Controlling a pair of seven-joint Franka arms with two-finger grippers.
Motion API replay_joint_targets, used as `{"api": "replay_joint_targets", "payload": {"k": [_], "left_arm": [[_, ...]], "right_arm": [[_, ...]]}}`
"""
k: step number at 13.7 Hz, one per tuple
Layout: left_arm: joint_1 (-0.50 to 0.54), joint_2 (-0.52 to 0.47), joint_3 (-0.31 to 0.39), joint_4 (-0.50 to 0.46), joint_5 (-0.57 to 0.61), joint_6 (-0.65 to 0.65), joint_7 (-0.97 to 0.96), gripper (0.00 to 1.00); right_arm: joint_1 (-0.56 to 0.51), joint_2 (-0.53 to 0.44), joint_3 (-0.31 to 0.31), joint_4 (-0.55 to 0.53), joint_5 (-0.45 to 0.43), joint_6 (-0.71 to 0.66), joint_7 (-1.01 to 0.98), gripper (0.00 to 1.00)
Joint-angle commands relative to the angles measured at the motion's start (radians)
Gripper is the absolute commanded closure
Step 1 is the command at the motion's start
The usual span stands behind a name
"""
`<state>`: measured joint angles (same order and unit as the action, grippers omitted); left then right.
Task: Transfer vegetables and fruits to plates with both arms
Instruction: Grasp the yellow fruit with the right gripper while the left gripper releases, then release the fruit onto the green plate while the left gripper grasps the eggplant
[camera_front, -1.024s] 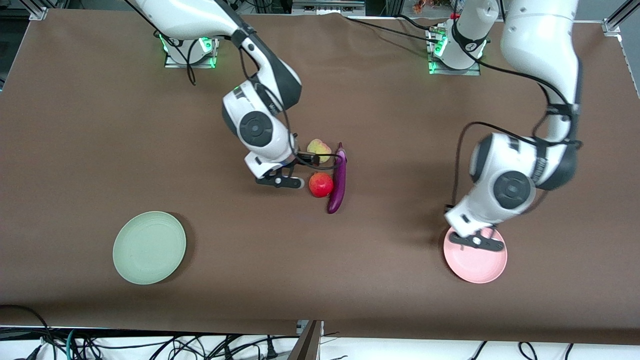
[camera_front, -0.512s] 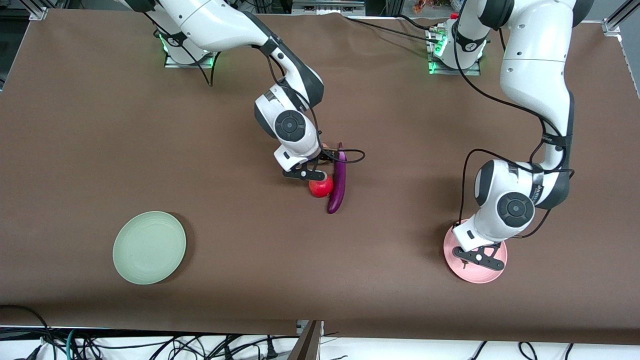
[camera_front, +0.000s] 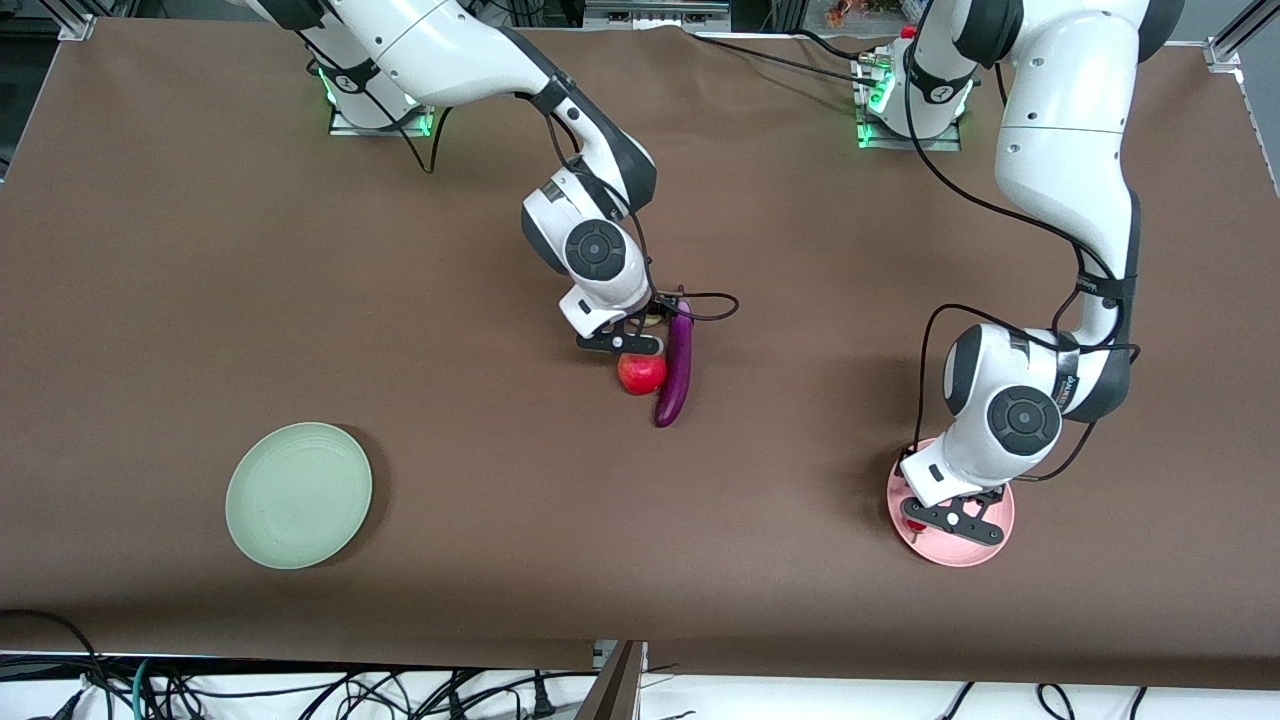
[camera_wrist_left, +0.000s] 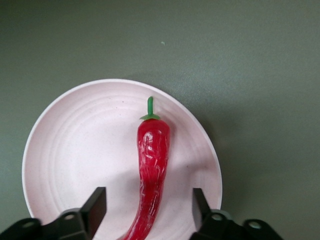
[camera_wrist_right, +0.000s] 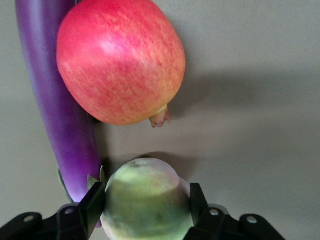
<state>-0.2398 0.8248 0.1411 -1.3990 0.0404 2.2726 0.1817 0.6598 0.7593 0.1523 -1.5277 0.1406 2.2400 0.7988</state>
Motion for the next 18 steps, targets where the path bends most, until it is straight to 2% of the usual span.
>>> {"api": "replay_joint_targets", "payload": {"k": [1,4,7,9,11,14,16,18], "left_arm": [[-0.001,-0.035,-0.006,0.014,-0.004,-0.069,0.012,0.00],[0.000,-0.091,-0.038,0.014,-0.005,-0.180,0.009,0.00],[-0.010,-0.156,-0.106,-0.001,-0.076,-0.350,-0.011,0.00],[-0.019,-0.168,-0.176,-0.012,-0.083,-0.396,-0.040,0.00],[-0.036,-0.142,-0.253,-0.025,-0.082,-0.386,-0.076,0.00],[-0.146,-0.131,-0.261,-0.028,-0.082,-0.383,-0.223,0.00],[-0.225,-0.142,-0.262,-0.054,-0.083,-0.377,-0.295,0.00],[-0.291,-0.142,-0.261,-0.096,-0.083,-0.293,-0.417,0.00]], "right_arm": [[-0.005,-0.011,-0.014,-0.002,-0.003,0.001,-0.070,0.82],[-0.100,-0.081,-0.016,0.035,-0.001,-0.158,-0.183,0.88],[-0.253,-0.139,-0.016,0.110,-0.001,-0.382,-0.358,0.88],[-0.368,-0.152,-0.019,0.124,-0.004,-0.445,-0.529,0.88],[-0.480,-0.156,-0.045,0.124,-0.032,-0.444,-0.730,0.88],[-0.600,-0.121,-0.071,0.124,-0.157,-0.386,-0.952,0.87],[-0.647,-0.095,-0.077,0.123,-0.194,-0.317,-1.022,0.87],[-0.684,-0.058,-0.082,0.123,-0.234,-0.225,-1.073,0.87]]}}
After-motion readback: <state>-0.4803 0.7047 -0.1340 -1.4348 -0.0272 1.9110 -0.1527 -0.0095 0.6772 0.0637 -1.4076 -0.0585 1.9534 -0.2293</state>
